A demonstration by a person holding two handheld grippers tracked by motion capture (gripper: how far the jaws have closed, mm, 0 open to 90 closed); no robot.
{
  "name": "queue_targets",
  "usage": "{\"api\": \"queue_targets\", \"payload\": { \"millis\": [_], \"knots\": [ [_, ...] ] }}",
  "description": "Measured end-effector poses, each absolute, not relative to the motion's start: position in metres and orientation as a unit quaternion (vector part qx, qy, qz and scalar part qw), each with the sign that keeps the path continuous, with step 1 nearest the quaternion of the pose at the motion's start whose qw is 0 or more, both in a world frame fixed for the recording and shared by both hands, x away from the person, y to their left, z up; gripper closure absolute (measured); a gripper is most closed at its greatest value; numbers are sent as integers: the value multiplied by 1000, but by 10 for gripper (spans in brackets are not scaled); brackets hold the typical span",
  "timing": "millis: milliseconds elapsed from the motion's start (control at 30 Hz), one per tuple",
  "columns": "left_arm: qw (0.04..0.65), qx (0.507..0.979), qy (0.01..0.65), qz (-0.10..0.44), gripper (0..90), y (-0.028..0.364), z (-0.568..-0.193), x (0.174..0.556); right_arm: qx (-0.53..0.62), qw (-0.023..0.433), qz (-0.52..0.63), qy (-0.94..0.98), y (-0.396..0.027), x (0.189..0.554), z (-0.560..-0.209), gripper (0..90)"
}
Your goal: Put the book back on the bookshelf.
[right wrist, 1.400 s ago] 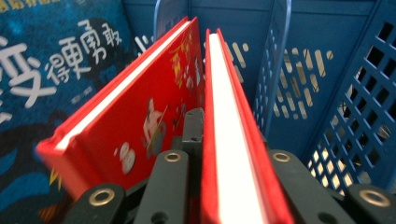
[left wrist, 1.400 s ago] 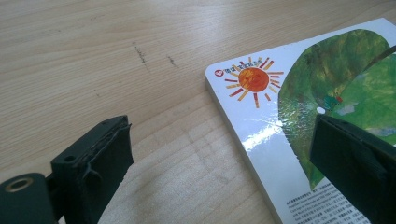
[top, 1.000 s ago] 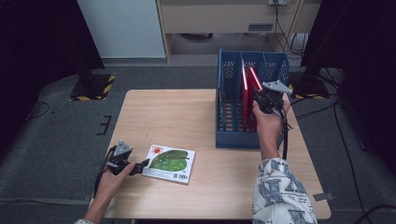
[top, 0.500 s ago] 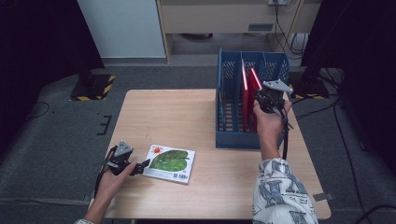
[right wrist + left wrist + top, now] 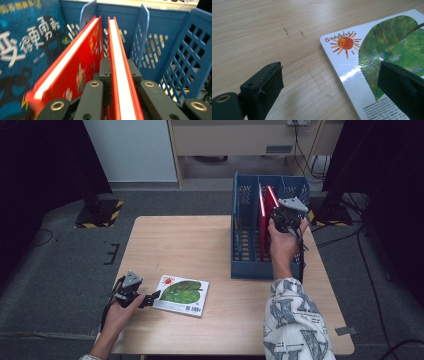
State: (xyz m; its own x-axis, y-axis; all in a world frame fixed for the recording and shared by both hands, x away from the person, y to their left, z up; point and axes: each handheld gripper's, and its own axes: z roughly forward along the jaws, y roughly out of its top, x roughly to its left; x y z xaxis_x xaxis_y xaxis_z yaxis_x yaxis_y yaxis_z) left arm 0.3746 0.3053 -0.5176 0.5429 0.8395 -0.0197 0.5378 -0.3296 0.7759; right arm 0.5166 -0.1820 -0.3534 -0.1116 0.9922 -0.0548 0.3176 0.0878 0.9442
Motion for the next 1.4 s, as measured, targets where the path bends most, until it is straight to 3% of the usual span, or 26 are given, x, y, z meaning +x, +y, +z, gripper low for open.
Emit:
{"api": "queue_targets", "payload": {
  "millis": [333,867,1200,1400],
  "knots": [
    [382,793,433,196,55,305,-517,375,537,409,415,610,-177,540,-358,795],
    [381,792,435,197,54,304,-517,375,539,408,411,612,-178,532,-367,782],
    [379,793,435,197,53,304,-517,375,526,390,423,626,-177,519,-369,660],
    [377,794,434,199,53,303,-517,374,521,380,424,636,-181,504,-377,647]
  ]
}}
